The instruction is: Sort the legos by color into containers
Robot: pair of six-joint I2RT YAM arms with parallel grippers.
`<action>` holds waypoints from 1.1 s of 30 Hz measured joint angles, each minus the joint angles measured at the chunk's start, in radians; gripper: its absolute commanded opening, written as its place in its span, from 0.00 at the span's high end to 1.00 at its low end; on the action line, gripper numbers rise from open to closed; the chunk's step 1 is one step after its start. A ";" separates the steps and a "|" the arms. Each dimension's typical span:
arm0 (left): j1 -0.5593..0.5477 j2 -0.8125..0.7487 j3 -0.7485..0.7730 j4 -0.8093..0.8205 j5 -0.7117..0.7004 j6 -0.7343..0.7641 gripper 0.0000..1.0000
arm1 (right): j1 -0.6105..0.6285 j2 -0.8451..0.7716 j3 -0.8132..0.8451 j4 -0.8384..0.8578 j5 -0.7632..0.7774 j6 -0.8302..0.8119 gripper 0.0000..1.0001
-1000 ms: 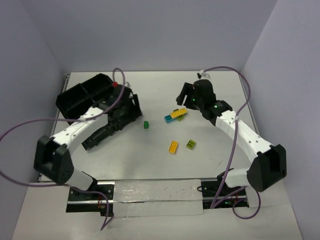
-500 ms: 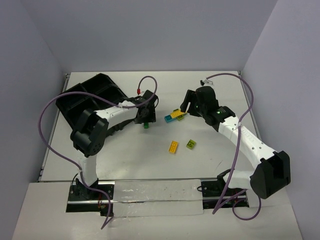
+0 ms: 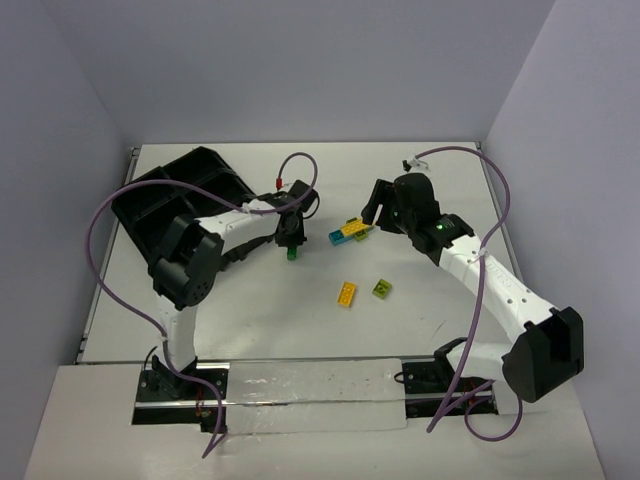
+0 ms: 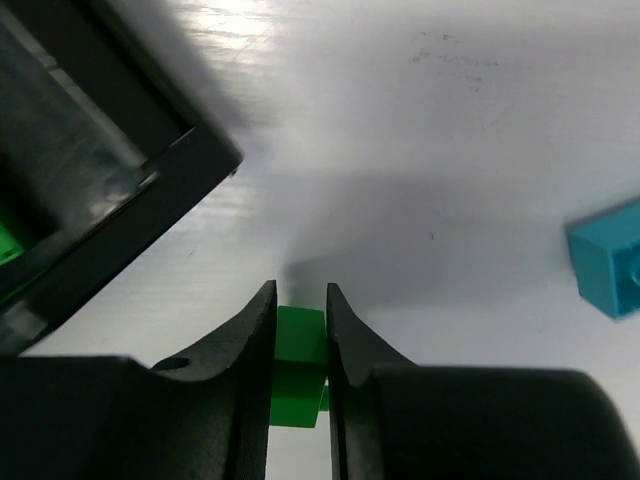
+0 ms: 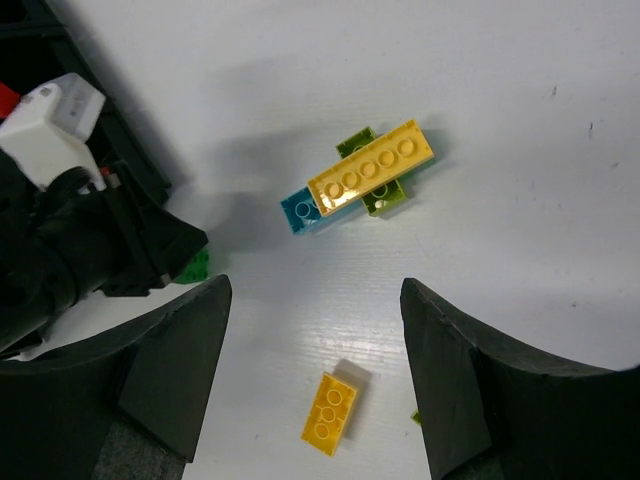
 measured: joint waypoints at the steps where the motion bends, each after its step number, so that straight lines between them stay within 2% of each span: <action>1: 0.000 -0.019 0.001 -0.017 -0.003 0.004 1.00 | 0.000 0.000 0.000 0.000 0.000 0.000 0.24; 8: 0.039 -0.256 0.076 -0.063 -0.048 0.037 1.00 | 0.000 -0.013 -0.002 0.000 0.000 0.000 0.24; 12: 0.117 -0.344 0.087 -0.065 -0.083 0.045 1.00 | 0.000 -0.015 -0.004 0.000 0.000 0.000 0.24; 15: 0.199 -0.364 0.037 -0.038 -0.103 0.041 0.99 | 0.000 -0.015 -0.009 0.000 -0.002 0.001 0.24; 16: 0.227 -0.366 0.009 -0.030 -0.104 0.037 0.96 | 0.000 -0.015 -0.010 0.000 -0.004 0.001 0.24; 21: 0.322 -0.357 -0.091 -0.027 -0.108 0.015 0.63 | 0.000 -0.015 -0.010 0.000 -0.006 0.000 0.24; 23: 0.326 -0.348 -0.092 -0.025 -0.107 0.013 0.55 | 0.000 -0.015 -0.010 0.000 -0.006 0.000 0.24; 24: 0.326 -0.343 -0.092 -0.023 -0.107 0.013 0.55 | 0.000 -0.015 -0.010 -0.001 -0.006 0.000 0.24; 26: 0.322 -0.342 -0.092 -0.023 -0.104 0.014 0.48 | 0.000 -0.015 -0.010 -0.003 -0.004 0.000 0.24; 31: 0.272 -0.346 -0.087 -0.018 -0.107 0.021 0.47 | 0.000 -0.019 -0.010 -0.014 0.002 0.000 0.24; 33: 0.217 -0.348 -0.075 -0.018 -0.119 0.033 0.45 | 0.000 -0.030 -0.019 -0.017 0.014 0.000 0.24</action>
